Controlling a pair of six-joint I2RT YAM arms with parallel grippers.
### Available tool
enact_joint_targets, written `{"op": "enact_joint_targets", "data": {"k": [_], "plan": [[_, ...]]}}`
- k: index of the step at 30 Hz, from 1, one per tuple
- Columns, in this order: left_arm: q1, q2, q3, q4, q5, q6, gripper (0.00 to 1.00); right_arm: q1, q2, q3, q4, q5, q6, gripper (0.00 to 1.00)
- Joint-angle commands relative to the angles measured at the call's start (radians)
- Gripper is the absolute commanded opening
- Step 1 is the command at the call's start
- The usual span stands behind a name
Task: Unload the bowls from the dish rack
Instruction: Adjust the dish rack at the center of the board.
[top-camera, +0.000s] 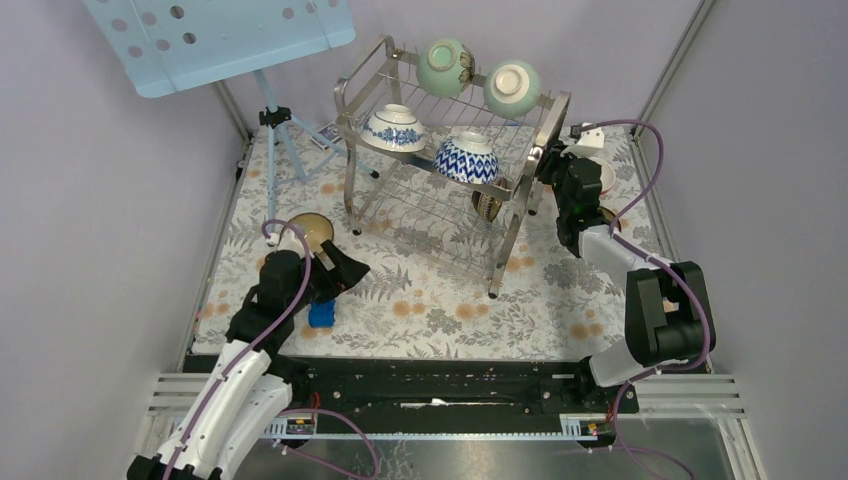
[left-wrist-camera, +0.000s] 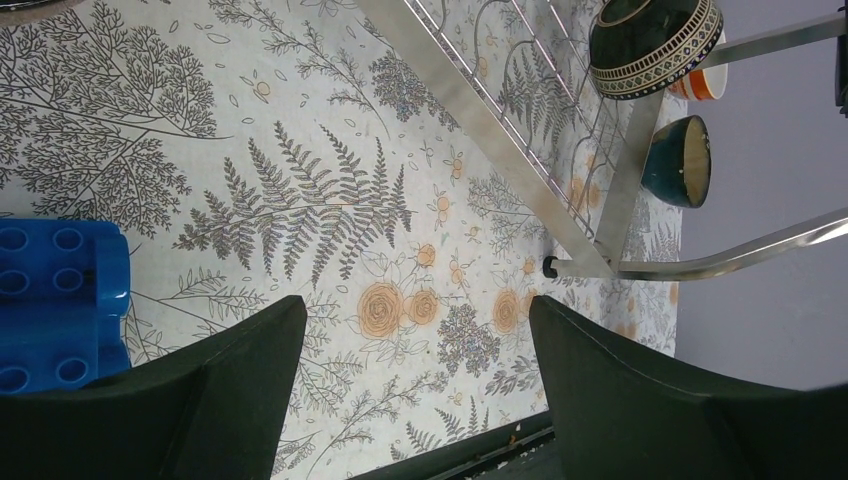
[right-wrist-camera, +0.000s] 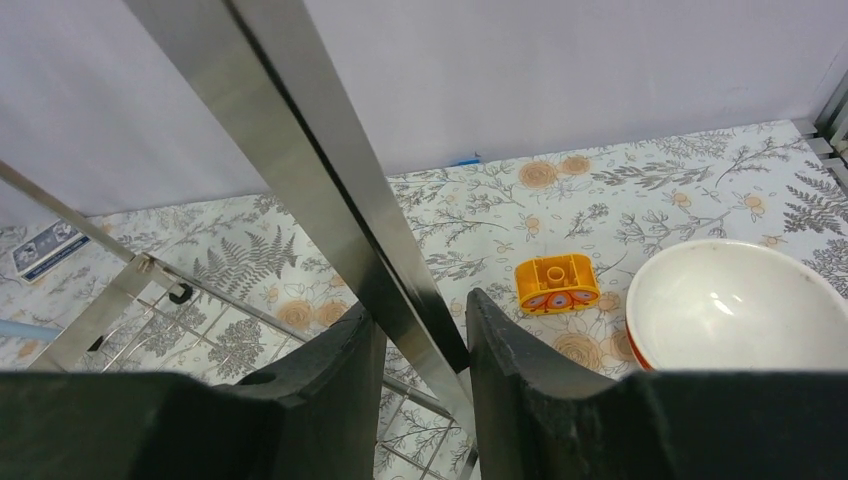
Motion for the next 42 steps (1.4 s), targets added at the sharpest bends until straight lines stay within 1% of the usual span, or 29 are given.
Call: {"op": "enact_joint_targets", "data": {"k": [1,6,9,15,19,25,29,34,39,42], "plan": [[-0.002,-0.001,0.004,0.026,-0.018,0.004,0.86,0.008,-0.027,0.016,0.017,-0.037,0.003,0.29],[-0.002,0.004,0.011,0.026,-0.035,0.012,0.87,0.008,-0.073,-0.002,-0.001,-0.048,-0.017,0.19],[-0.002,-0.003,0.010,0.022,-0.034,0.010,0.87,0.007,-0.098,-0.001,-0.034,-0.027,-0.031,0.11],[-0.002,-0.020,0.012,0.021,-0.027,0.004,0.87,0.007,-0.167,-0.046,-0.075,0.012,-0.015,0.00],[-0.002,-0.017,0.020,0.016,-0.023,0.008,0.87,0.008,-0.236,-0.089,-0.106,0.040,0.008,0.00],[-0.002,0.001,0.047,0.020,-0.033,0.017,0.87,0.008,-0.353,-0.130,-0.198,0.091,0.041,0.00],[-0.002,0.034,0.065,0.046,-0.044,0.023,0.87,0.008,-0.417,-0.131,-0.306,0.114,0.089,0.00],[-0.002,0.116,0.087,0.112,-0.064,0.019,0.86,0.008,-0.500,-0.142,-0.439,0.137,0.169,0.00],[-0.001,0.217,0.080,0.234,-0.069,-0.046,0.83,0.007,-0.593,-0.174,-0.562,0.115,0.270,0.00],[-0.004,0.278,0.092,0.305,-0.100,-0.057,0.81,0.007,-0.647,-0.193,-0.631,0.098,0.336,0.00]]}}
